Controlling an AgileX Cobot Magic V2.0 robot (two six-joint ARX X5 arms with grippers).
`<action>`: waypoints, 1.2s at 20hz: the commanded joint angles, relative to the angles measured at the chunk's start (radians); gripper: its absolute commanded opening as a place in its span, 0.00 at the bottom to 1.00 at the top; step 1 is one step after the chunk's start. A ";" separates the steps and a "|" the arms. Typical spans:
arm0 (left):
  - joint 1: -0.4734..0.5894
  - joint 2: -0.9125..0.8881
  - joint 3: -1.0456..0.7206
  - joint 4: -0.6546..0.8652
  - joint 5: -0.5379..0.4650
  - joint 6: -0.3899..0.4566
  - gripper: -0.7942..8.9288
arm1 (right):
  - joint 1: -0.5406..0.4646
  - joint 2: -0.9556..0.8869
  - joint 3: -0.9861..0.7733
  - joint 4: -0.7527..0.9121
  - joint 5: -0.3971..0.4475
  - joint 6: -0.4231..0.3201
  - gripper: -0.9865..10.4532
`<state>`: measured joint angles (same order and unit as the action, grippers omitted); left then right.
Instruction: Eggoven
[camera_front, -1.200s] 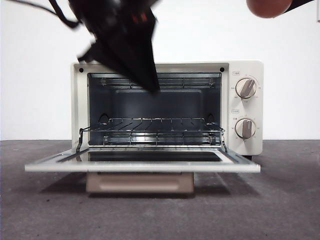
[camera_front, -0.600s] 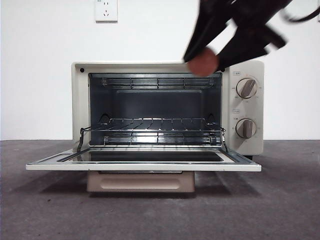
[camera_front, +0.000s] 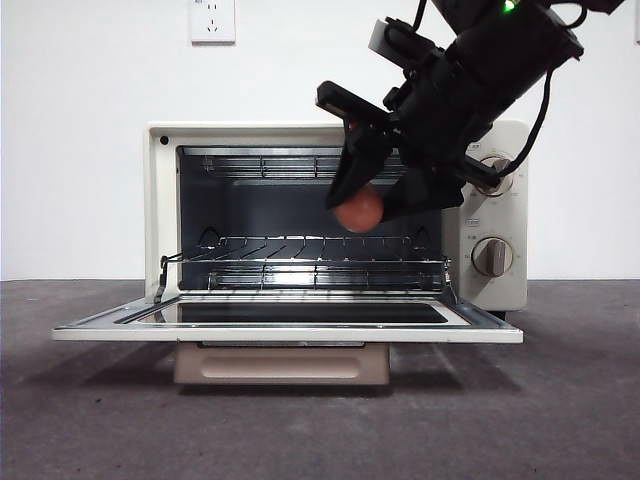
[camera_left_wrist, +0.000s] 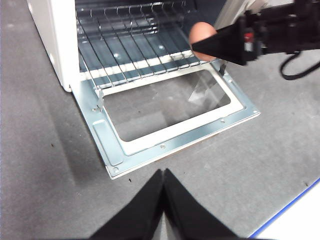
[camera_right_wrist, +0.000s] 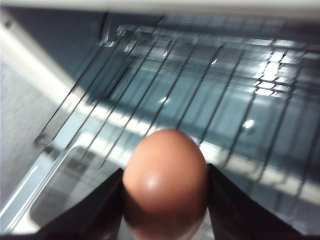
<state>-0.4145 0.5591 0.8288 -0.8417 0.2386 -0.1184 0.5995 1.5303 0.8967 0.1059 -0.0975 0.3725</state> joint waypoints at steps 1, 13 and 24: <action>-0.002 -0.005 0.008 -0.003 0.003 -0.006 0.09 | -0.004 0.043 0.027 0.020 0.022 0.010 0.09; -0.002 -0.008 0.008 0.000 0.003 -0.018 0.09 | -0.008 0.129 0.027 0.087 0.027 0.033 0.09; -0.002 -0.008 0.008 0.001 0.003 -0.018 0.09 | -0.005 0.129 0.027 0.085 0.027 0.040 0.32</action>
<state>-0.4145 0.5484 0.8288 -0.8494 0.2386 -0.1307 0.5842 1.6371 0.9096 0.1848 -0.0738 0.4011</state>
